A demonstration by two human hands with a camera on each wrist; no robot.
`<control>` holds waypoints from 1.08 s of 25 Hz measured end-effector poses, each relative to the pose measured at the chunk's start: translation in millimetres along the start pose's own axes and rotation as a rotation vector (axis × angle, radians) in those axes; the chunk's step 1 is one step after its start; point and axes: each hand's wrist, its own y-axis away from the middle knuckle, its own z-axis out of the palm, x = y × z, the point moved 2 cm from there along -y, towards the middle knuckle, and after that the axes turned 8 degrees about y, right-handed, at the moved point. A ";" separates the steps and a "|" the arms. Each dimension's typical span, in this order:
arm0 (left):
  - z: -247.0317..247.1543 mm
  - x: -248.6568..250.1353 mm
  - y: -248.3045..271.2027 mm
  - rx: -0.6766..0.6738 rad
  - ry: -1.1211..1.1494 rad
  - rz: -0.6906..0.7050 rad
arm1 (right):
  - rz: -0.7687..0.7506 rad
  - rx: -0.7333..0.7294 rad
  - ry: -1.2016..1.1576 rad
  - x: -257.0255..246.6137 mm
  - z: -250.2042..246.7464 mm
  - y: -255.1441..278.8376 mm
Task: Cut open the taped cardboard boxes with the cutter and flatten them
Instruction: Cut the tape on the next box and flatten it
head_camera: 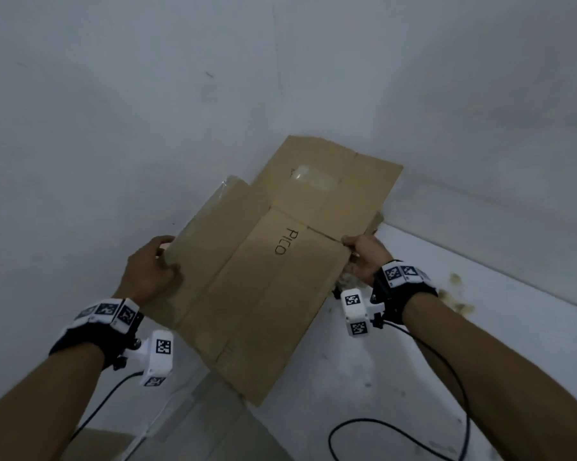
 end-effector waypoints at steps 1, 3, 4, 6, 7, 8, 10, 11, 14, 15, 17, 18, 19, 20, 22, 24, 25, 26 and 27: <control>4.1 -11.6 -13.6 -0.014 -0.028 0.011 | 0.045 0.010 0.109 6.0 14.0 -19.4; 14.6 -31.0 -32.8 -0.040 -0.085 0.050 | 0.084 0.018 0.356 22.4 30.6 -59.2; 20.8 -41.1 -40.2 -0.049 -0.104 0.037 | 0.106 0.012 0.430 32.0 36.6 -77.7; 32.7 -55.5 -50.2 -0.091 -0.154 -0.031 | 0.150 -0.006 0.436 47.1 38.6 -110.5; 38.4 -61.3 -54.5 -0.120 -0.169 -0.050 | 0.171 0.027 0.423 52.8 35.9 -126.2; 44.1 -63.7 -57.5 -0.142 -0.175 -0.041 | 0.193 0.052 0.406 53.2 33.1 -129.6; 58.7 -68.2 -64.9 -0.216 -0.186 -0.002 | 0.235 0.102 0.374 48.8 34.4 -125.0; 68.6 -68.0 -67.9 -0.288 -0.227 -0.005 | 0.243 0.125 0.347 48.4 36.7 -125.1; 103.2 -69.3 -73.0 -0.547 -0.429 -0.062 | 0.241 0.149 0.290 49.0 40.3 -121.2; 109.5 -69.4 -75.9 -0.583 -0.475 -0.062 | 0.230 0.168 0.304 50.6 39.4 -123.3; 116.3 -67.1 -85.0 -0.589 -0.528 -0.045 | 0.187 0.213 0.351 49.2 38.6 -123.1; 116.9 -65.5 -90.2 -0.568 -0.538 -0.039 | 0.173 0.227 0.347 47.7 39.9 -121.4; 118.0 -63.1 -94.6 -0.548 -0.546 -0.038 | 0.174 0.240 0.328 47.3 40.7 -120.6; 119.7 -61.1 -97.4 -0.534 -0.554 -0.048 | 0.182 0.247 0.309 46.3 42.2 -117.8; 126.3 -56.6 -98.7 -0.534 -0.571 -0.093 | 0.181 0.236 0.287 47.2 44.5 -113.3; 129.4 -51.1 -99.5 -0.523 -0.589 -0.123 | 0.120 0.236 0.379 50.2 40.5 -110.3; 129.2 -47.8 -100.9 -0.506 -0.597 -0.120 | 0.077 0.256 0.433 50.8 36.3 -107.3; 128.2 -41.9 -102.8 -0.482 -0.592 -0.106 | 0.039 0.281 0.472 48.5 31.3 -101.0; 128.1 -32.9 -104.2 -0.466 -0.568 -0.094 | 0.014 0.291 0.489 45.6 24.9 -94.5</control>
